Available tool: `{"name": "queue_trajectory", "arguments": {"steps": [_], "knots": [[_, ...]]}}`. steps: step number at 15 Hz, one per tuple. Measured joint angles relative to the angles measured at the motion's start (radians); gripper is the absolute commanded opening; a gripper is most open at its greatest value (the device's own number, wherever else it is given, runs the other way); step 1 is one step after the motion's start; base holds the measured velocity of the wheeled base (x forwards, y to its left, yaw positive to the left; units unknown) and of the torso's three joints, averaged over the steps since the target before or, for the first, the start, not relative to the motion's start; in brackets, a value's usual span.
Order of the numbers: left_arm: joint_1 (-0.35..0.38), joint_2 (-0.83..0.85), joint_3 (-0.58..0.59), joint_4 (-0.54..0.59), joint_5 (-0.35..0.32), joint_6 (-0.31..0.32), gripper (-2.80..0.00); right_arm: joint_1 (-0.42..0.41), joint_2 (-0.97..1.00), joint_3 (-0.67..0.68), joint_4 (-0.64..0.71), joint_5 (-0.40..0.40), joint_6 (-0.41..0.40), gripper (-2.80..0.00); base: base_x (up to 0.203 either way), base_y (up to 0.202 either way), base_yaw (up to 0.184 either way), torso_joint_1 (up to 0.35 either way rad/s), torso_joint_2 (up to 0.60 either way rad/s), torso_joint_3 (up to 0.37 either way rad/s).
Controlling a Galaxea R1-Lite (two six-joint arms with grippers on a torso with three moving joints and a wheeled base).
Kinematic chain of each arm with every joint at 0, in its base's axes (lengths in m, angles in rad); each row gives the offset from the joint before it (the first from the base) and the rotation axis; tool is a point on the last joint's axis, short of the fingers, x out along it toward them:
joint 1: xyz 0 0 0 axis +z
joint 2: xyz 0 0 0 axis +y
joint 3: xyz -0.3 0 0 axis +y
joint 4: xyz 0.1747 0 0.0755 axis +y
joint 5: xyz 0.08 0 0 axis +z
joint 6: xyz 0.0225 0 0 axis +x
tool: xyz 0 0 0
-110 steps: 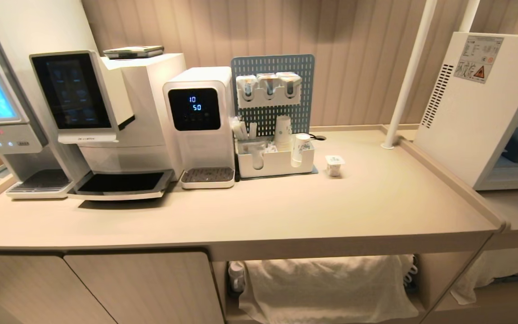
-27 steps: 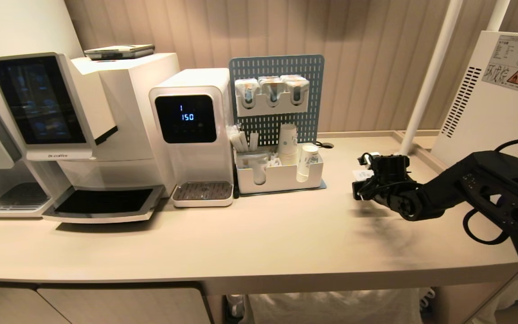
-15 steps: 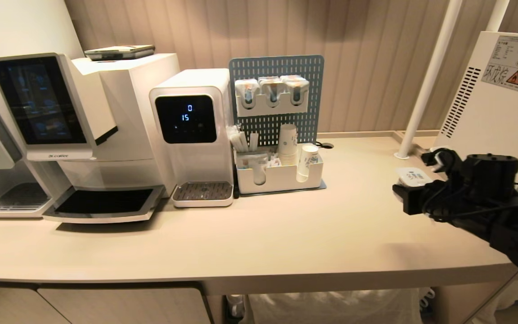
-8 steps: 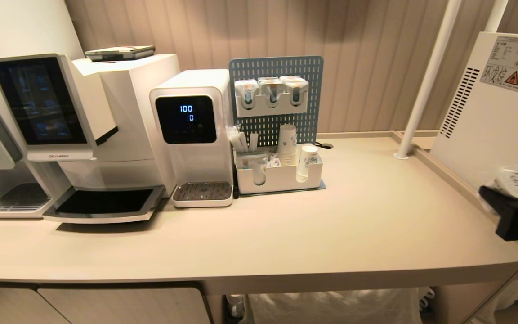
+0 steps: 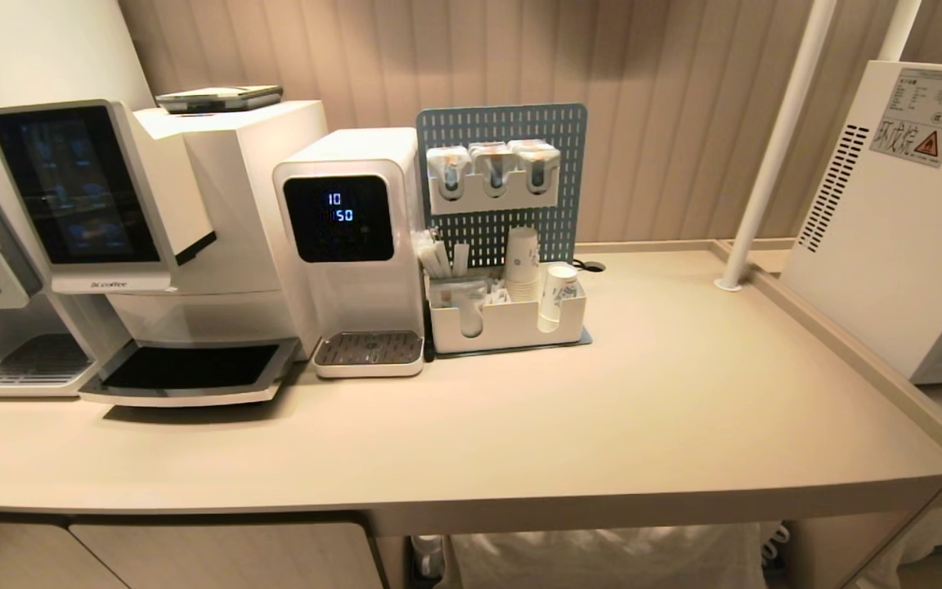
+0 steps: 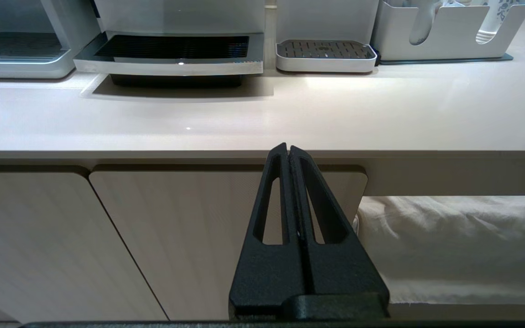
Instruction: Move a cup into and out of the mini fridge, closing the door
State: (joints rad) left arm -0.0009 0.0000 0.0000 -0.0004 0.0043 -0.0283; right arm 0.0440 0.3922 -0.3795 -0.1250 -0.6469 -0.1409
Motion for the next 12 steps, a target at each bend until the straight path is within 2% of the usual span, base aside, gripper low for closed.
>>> {"name": "queue_trajectory", "arguments": {"steps": [2,4,6,7,9,12], "knots": [[-0.001,0.000,0.000,0.000,0.000,0.000,-2.80,-0.032,-0.143,0.034,0.082,0.131,0.018,-2.80,0.000,0.000,0.000,0.000,0.00,0.000],[-0.001,0.000,0.000,0.000,0.000,0.000,-2.80,-0.043,-0.261,0.081,0.124,0.343,0.093,-2.80,0.000,0.000,0.000,0.000,0.00,0.000],[-0.001,0.000,0.000,0.000,0.000,0.000,-2.80,-0.046,-0.335,0.176,0.115,0.544,0.138,-2.80,0.000,0.000,0.000,0.000,0.00,0.000],[-0.001,0.000,0.000,0.000,0.000,0.000,-2.80,-0.048,-0.355,0.230,0.092,0.603,0.139,-2.80,0.000,0.000,0.000,0.000,0.00,0.000],[-0.001,0.000,0.000,0.000,0.000,0.000,-2.80,-0.048,-0.379,0.335,0.063,0.656,0.124,-2.80,0.000,0.000,0.000,0.000,0.00,0.000],[-0.001,0.000,0.000,0.000,0.000,0.000,-2.80,-0.048,-0.392,0.368,0.155,0.658,0.111,-2.80,0.000,0.000,0.000,0.000,0.00,0.000]]}}
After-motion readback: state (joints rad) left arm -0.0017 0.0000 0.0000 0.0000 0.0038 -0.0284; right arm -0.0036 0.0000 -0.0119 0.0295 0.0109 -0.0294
